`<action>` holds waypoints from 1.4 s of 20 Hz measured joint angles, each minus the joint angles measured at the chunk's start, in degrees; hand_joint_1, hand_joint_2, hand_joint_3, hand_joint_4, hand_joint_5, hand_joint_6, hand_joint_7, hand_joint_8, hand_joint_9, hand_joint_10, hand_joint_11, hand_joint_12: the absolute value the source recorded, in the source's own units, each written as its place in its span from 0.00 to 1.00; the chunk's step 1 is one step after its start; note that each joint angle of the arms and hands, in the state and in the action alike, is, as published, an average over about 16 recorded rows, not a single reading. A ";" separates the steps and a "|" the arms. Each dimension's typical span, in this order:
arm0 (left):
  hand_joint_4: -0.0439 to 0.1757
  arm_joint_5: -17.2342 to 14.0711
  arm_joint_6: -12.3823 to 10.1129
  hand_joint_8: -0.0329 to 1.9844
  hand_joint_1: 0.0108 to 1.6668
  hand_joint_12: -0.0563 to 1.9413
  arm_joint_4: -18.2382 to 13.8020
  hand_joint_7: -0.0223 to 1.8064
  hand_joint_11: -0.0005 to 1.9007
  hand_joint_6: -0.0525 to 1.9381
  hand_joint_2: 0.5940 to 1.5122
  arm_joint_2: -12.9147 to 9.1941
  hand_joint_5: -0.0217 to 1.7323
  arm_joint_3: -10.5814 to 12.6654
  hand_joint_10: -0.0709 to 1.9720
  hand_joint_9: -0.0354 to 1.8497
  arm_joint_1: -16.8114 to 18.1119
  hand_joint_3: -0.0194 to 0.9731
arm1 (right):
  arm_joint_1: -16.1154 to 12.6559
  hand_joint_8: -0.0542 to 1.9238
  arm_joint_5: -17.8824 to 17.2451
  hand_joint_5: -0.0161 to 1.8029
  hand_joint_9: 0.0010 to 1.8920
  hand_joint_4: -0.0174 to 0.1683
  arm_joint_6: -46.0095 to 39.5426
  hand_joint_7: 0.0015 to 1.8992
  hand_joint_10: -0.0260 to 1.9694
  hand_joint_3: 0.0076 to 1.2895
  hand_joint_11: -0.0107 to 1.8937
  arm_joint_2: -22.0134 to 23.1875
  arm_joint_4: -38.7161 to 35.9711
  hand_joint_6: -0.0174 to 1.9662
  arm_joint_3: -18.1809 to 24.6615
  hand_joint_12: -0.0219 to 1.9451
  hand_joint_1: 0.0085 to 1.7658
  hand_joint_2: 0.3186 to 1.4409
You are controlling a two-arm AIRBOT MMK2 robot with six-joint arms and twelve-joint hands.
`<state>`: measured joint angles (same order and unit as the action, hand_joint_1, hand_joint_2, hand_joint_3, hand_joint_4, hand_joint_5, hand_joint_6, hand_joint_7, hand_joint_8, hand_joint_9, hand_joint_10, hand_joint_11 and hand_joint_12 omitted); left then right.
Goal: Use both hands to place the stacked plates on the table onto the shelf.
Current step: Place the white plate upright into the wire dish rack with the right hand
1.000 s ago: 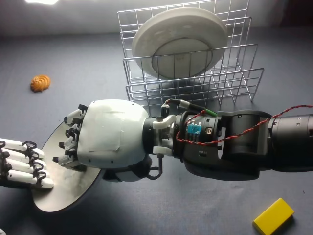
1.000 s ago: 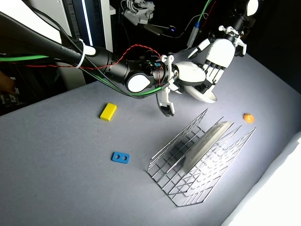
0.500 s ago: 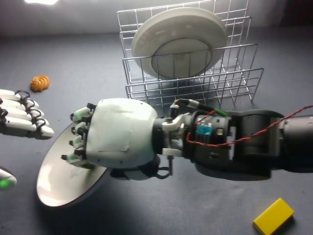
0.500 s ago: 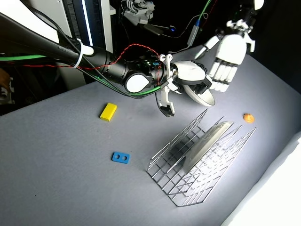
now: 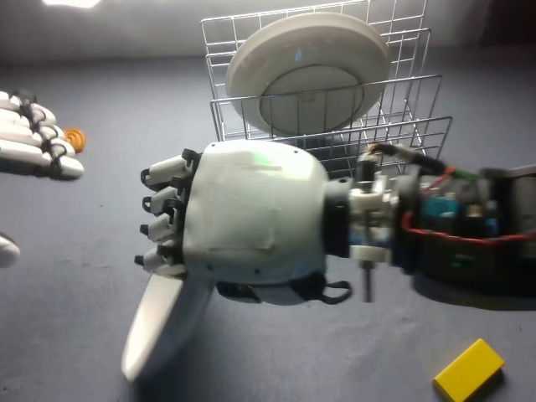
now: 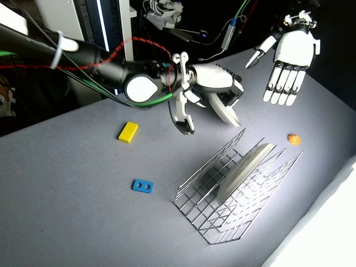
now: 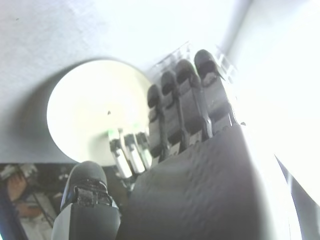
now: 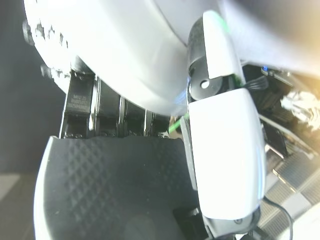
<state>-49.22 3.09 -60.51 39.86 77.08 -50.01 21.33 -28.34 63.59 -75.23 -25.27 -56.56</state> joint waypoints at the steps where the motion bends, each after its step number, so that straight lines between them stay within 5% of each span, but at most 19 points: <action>1: 0.22 -0.05 0.00 0.02 0.00 0.14 -0.36 0.19 0.08 0.03 0.59 -0.11 0.20 0.25 0.04 0.17 0.68 0.03 | -0.38 0.66 -0.09 0.43 0.38 0.21 -0.25 0.43 0.59 0.00 0.25 1.75 -0.06 0.63 1.46 0.89 0.64 0.67; 6: 0.22 -0.30 -0.03 0.02 0.00 0.14 -2.26 0.19 0.08 0.03 0.59 -0.49 0.20 1.32 0.04 0.17 3.28 0.03 | -2.27 0.66 -1.03 0.45 0.38 0.21 -3.99 0.43 0.59 0.00 0.25 10.09 -0.37 0.66 7.06 0.88 0.64 0.67; 11: 0.22 -0.50 -0.06 0.02 0.00 0.14 -3.84 0.19 0.08 0.03 0.59 -0.67 0.20 2.28 0.04 0.17 4.69 0.03 | -5.05 0.66 -1.43 0.45 0.38 0.22 -15.10 0.43 0.59 0.00 0.25 16.47 -0.81 0.66 8.35 0.87 0.64 0.67; 20: 0.22 -1.40 -0.09 0.02 0.00 0.14 -6.03 0.19 0.08 0.03 0.59 -0.75 0.20 3.17 0.04 0.17 5.91 0.03 | -12.29 0.65 4.91 0.45 0.39 0.20 -44.21 0.43 0.58 0.00 0.27 20.05 -1.16 0.64 2.22 0.87 0.64 0.67; 28: 0.22 -7.74 -0.11 0.02 0.00 0.14 -12.51 0.19 0.08 0.03 0.59 -0.46 0.20 2.75 0.04 0.17 11.18 0.03 | -15.65 0.64 11.16 0.46 0.39 0.17 -56.55 0.44 0.57 0.00 0.27 18.00 -0.97 0.63 -3.76 0.87 0.65 0.68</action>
<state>-56.96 2.98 -73.03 39.40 79.83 -38.83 5.68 -17.18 7.03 -57.24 -26.24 -60.32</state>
